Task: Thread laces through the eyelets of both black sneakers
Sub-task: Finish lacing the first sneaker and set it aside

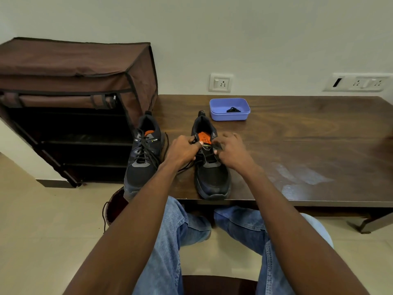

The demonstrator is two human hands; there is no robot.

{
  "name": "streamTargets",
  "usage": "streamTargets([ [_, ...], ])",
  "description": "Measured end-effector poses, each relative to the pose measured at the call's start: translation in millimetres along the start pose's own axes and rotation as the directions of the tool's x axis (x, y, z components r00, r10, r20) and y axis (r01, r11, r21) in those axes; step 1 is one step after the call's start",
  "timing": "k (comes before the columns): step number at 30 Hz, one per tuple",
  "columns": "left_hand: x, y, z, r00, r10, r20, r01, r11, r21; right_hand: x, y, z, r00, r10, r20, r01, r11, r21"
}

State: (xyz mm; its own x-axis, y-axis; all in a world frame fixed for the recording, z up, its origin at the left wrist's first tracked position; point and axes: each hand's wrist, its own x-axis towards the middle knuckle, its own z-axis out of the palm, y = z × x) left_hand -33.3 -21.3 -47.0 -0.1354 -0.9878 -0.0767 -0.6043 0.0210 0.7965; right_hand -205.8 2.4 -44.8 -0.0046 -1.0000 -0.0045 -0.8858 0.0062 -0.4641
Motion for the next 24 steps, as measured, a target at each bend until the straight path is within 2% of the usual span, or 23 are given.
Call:
streamTargets([
  [3,0.0,0.0,0.1,1.0,0.006,0.013,-0.006,1.0,0.006,-3.6,-2.3,-3.5,1.0,-0.014,-0.012,0.016,0.972,0.233],
  [6,0.4,1.0,1.1,1.0,0.012,0.016,-0.012,1.0,0.008,-6.5,-6.4,-1.3,0.992,-0.055,0.112,0.038,0.989,0.145],
  [8,0.2,0.6,1.4,1.0,0.014,0.007,-0.014,1.0,0.014,-8.0,-10.3,0.3,0.986,-0.03,0.163,0.019,0.997,0.068],
  [11,-0.3,1.3,0.9,1.0,0.011,0.002,-0.011,1.0,0.007,-10.2,-13.4,-7.1,0.994,0.061,0.086,-0.074,0.985,0.158],
  [12,-1.1,1.8,0.9,1.0,0.009,0.001,-0.009,1.0,0.001,-8.6,-10.8,-10.2,0.992,0.115,0.056,-0.125,0.958,0.26],
  [14,-1.4,1.6,0.2,1.0,0.004,0.003,-0.004,1.0,-0.011,-6.3,-5.6,-16.0,0.974,0.218,0.065,-0.22,0.832,0.51],
  [17,-1.8,3.0,0.7,1.0,0.003,0.003,-0.003,1.0,-0.009,-6.9,0.5,-23.7,0.938,0.34,0.07,-0.293,0.666,0.686],
  [19,-2.4,4.5,0.8,1.0,0.002,-0.004,-0.002,1.0,0.004,-6.1,7.3,-27.5,0.894,0.447,0.018,-0.299,0.566,0.768],
  [22,-2.5,4.3,-1.5,1.0,-0.003,-0.024,0.003,1.0,0.018,1.1,27.2,-35.6,0.736,0.676,-0.036,-0.296,0.369,0.881],
  [24,-2.1,2.9,-2.5,1.0,-0.01,-0.021,0.01,1.0,0.025,3.2,41.1,-38.4,0.661,0.746,-0.075,-0.343,0.39,0.855],
])
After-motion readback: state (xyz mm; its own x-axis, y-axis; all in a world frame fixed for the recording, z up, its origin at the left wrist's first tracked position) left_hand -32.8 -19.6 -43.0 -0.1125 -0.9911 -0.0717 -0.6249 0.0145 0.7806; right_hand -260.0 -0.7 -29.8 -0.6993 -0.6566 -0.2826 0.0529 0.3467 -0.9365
